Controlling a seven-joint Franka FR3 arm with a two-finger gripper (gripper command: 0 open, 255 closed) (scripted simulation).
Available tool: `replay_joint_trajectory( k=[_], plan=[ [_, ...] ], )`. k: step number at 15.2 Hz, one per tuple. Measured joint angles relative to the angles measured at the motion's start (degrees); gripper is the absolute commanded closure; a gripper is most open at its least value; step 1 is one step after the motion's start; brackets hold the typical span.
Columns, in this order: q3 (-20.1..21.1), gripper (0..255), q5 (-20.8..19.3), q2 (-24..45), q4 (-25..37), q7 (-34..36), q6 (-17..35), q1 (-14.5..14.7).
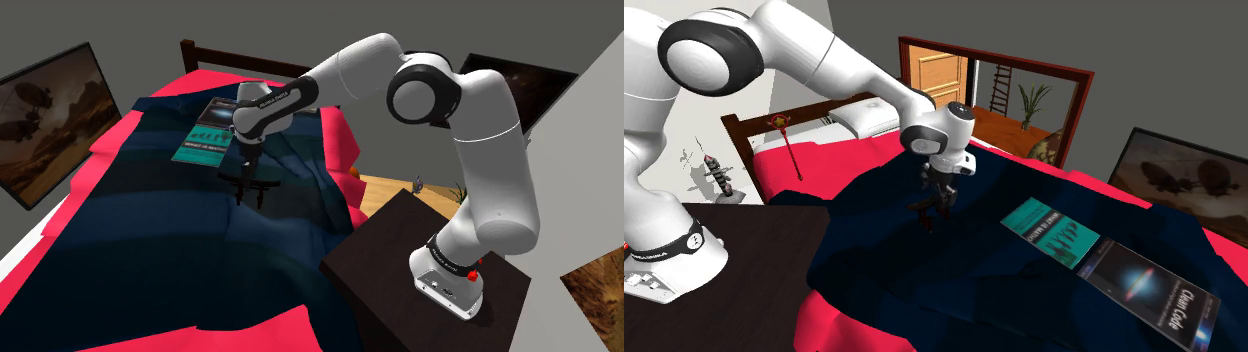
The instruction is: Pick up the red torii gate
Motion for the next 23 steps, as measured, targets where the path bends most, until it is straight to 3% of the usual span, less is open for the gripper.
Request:
replay_joint_trajectory(
  k=[2, 3, 14, 23],
  plan=[
    [0.0, 0, 0.1, 1.0, 0.1, -0.2, 0.9, 0.0],
    [0.0, 255, 0.1, 1.2, 0.1, -0.3, 1.0, 0.0],
    [0.1, 255, 0.1, 1.1, 0.2, -0.2, 0.9, 0.1],
    [0.0, 255, -0.2, -3.3, -0.5, 0.8, -2.7, 0.1]
  ],
)
